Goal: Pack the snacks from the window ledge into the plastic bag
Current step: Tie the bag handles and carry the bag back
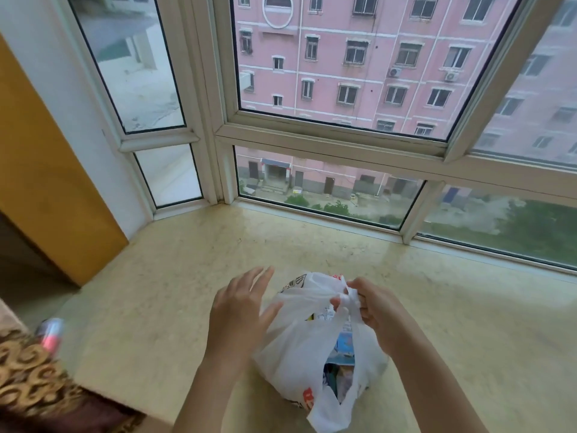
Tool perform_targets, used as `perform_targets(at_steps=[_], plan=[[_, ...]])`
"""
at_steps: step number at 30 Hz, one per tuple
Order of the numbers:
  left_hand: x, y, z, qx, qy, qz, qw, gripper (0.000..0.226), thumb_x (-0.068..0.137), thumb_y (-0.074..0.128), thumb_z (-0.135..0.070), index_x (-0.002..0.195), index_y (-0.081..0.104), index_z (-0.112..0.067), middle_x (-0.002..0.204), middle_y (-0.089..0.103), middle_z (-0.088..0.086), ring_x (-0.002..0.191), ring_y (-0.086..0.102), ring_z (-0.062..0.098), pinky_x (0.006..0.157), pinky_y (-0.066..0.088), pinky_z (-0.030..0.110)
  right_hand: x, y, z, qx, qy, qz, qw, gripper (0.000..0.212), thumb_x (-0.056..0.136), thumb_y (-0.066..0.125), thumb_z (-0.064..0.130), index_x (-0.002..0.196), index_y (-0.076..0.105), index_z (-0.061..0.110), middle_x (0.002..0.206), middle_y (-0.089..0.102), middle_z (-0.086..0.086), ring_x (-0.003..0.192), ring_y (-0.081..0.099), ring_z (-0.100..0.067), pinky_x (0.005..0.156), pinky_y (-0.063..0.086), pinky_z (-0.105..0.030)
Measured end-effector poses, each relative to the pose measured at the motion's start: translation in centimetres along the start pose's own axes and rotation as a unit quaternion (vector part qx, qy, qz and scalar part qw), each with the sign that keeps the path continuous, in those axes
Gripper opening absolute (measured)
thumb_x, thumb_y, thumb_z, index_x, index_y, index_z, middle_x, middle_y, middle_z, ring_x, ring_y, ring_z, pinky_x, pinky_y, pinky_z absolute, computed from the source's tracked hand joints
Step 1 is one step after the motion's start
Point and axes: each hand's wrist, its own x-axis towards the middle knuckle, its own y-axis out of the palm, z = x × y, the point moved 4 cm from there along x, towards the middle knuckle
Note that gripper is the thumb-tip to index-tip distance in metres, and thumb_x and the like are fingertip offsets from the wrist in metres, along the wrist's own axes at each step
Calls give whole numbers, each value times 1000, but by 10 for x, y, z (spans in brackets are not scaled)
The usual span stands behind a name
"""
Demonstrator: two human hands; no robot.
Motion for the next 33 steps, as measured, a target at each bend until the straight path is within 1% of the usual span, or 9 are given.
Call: perform_targets(at_steps=[6,12,17,22,26,30,31,32,33], plan=[[-30,-31,22,65,-8,-35,997,68,77,71,-46,138,51,-23,132,57,2,118,57,23,88,50,43,-25,20,11,-12,-33,30,999,19,87,52,18,69,52,11,67,57,-20,62,33,-19,65,32,-32],[-77,-58,22,124,-50,-57,989,62,84,60,-51,138,48,-23,135,56,2,122,55,23,92,48,41,-76,35,17,-8,-90,148,985,26,67,59,28,83,45,14,97,31,-47,76,28,-25,69,32,-38],[-140,-89,17,187,-144,-43,971,63,85,36,-56,139,45,-26,136,54,-1,124,50,19,94,46,41,-118,56,7,-61,-105,268,956,22,68,57,24,64,46,5,68,37,-27,66,28,-26,66,31,-35],[-217,-122,11,229,-241,-40,942,63,84,38,-56,139,43,-26,136,54,-3,125,44,16,96,44,40,-157,87,-11,-112,-124,331,929,58,55,68,33,76,49,-17,67,50,-30,58,43,-33,64,33,-34],[-276,-150,1,251,-303,-45,918,63,85,36,-57,136,52,-22,135,56,-2,123,51,19,93,46,39,-186,113,-33,-126,-80,376,915,18,83,60,14,68,53,4,56,46,-1,49,42,-14,53,37,-22],[-332,-174,-4,269,-367,-49,889,63,85,39,-57,134,54,-22,133,57,-2,118,53,20,89,47,39,-223,139,-52,-151,-66,425,890,27,65,60,27,88,52,16,67,43,-28,62,33,-28,60,33,-34],[-346,-179,-4,273,-381,-45,882,62,85,39,-57,134,53,-22,133,57,-2,116,54,20,89,47,39,-232,144,-56,-151,-66,426,890,49,71,58,25,101,58,-15,86,51,-43,94,28,-18,67,44,-42],[-359,-184,-4,275,-394,-40,876,62,85,40,-57,134,53,-22,132,57,-2,116,54,20,89,47,38,-239,150,-62,-156,-54,435,885,65,74,58,22,124,37,-13,110,50,-45,105,33,-60,82,48,-55],[-372,-189,-4,277,-406,-37,870,62,84,40,-57,135,52,-23,133,56,-3,116,54,20,89,46,38,-252,156,-65,-145,-43,457,877,64,74,60,19,123,40,-18,122,43,-42,109,36,-60,96,41,-62]])
